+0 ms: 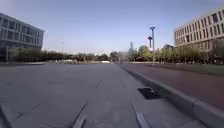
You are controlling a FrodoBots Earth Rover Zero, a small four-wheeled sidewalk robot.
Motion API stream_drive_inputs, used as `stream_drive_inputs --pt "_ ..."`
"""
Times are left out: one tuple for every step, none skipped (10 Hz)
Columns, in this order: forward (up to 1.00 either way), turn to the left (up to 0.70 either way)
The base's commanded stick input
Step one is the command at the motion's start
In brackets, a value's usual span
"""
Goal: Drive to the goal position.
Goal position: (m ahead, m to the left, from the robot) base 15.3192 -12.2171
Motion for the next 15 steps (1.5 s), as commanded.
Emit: stream_drive_inputs --pt "0.60 0.00" --pt "0.60 0.00" --pt "0.60 0.00" --pt "0.60 0.00" --pt "0.60 0.00" --pt "0.60 0.00" --pt "0.60 0.00" --pt "0.60 0.00" --pt "0.60 0.00" --pt "0.60 0.00" --pt "0.60 0.00" --pt "0.60 0.00" --pt "0.60 0.00" --pt "0.60 0.00" --pt "0.60 0.00"
